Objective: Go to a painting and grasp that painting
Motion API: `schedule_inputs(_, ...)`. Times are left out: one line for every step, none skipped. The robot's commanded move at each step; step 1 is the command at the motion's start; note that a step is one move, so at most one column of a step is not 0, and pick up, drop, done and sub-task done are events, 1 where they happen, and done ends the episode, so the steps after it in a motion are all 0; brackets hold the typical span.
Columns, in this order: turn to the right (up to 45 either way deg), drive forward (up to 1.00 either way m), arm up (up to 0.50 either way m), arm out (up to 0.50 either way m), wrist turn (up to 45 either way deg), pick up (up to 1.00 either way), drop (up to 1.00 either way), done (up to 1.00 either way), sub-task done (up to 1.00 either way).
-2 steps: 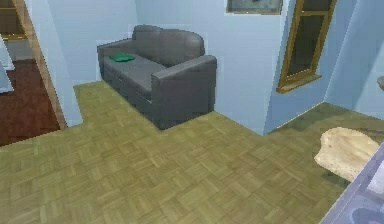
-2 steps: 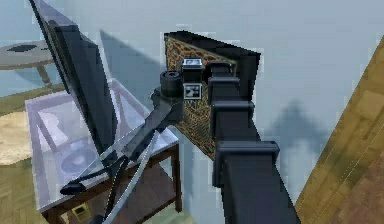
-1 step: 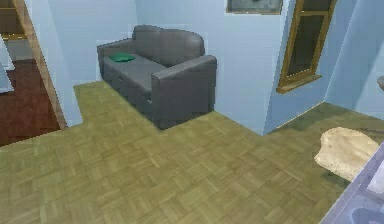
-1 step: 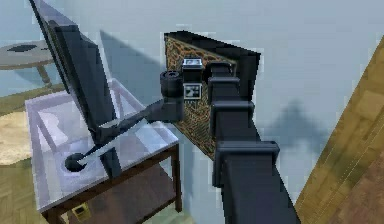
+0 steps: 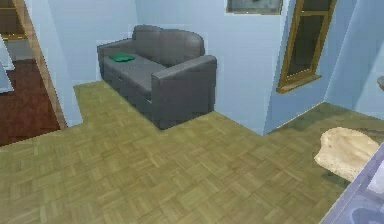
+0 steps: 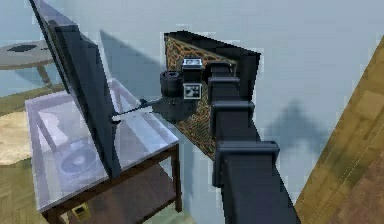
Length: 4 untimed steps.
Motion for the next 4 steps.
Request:
schedule_inputs(0.0, 0.0, 0.0, 0.0, 45.0, 0.0, 0.0, 0.0, 0.0)
schedule_inputs(0.0, 0.0, 0.0, 0.0, 45.0, 0.0, 0.0, 0.0, 0.0)
schedule_inputs(0.0, 0.0, 0.0, 0.0, 0.0, 1.0, 0.0, 0.0, 0.0)
schedule_inputs(0.0, 0.0, 0.0, 0.0, 0.0, 0.0, 0.0, 1.0, 0.0)
